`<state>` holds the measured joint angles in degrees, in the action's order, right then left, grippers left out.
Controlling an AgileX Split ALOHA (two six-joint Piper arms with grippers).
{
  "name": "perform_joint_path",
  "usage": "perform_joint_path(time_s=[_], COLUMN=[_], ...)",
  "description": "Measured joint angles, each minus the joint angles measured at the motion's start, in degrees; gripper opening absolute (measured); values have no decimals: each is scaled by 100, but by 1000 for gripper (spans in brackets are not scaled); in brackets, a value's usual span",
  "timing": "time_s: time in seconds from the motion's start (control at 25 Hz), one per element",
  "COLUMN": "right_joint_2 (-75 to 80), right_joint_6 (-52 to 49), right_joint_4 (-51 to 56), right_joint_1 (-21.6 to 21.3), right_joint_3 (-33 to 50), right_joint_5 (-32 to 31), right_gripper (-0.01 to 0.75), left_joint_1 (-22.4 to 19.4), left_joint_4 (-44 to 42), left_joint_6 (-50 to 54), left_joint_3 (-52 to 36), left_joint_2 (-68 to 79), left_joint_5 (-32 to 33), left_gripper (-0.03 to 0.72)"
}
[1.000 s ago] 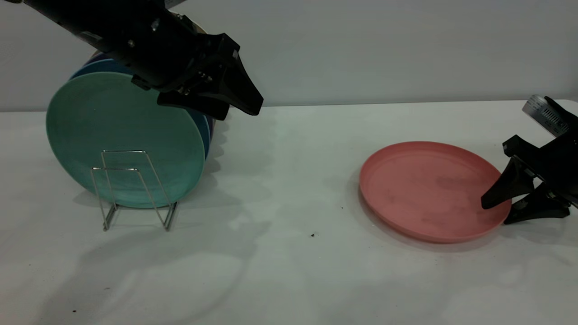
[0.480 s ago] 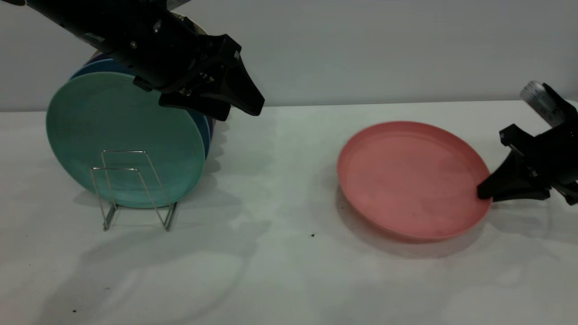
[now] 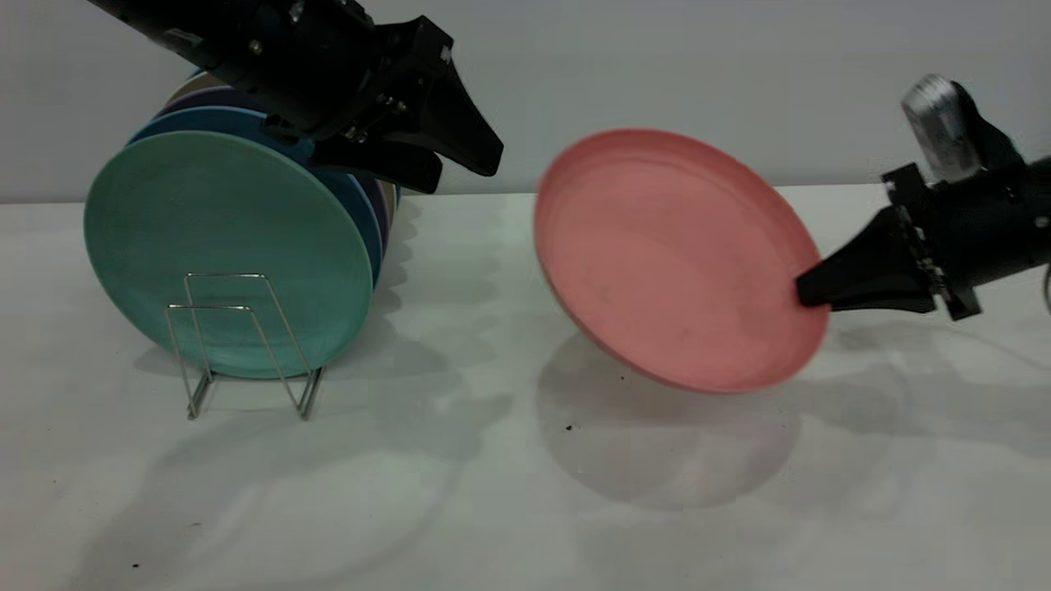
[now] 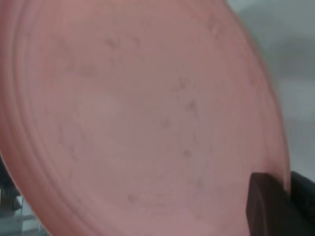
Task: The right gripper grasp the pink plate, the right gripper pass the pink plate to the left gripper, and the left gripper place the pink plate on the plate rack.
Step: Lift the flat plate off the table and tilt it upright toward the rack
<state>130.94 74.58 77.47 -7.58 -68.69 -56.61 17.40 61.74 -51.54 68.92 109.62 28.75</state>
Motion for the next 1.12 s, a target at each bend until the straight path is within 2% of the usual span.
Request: perform_joint_path(time_s=[0.24,0.48,0.8,0.96,1.12], right_joint_2=[-6,-25,-114,-119,-119], right_joint_6=[157,336,403,426,441], right_joint_4=[95,325,256,321,321], right_joint_1=[418,390,373,373,373], right_joint_3=[0,0,0,0,0], right_joint_5=[-86,-344,-435,-507,-555], right_gripper=[17,17,17,17,17], left_joint_1=[259,280,132,237,350], left_joint_4=[150,150,85,131,393], left_joint_6=[-101,-105,-105,-105,-105], left_joint_3=[0,0,62,62,62], left_joint_2=[18,73,-76,81,256], left_joint_5=[-5,-61,84,19,-43], left_gripper=[586,549,541,535,468])
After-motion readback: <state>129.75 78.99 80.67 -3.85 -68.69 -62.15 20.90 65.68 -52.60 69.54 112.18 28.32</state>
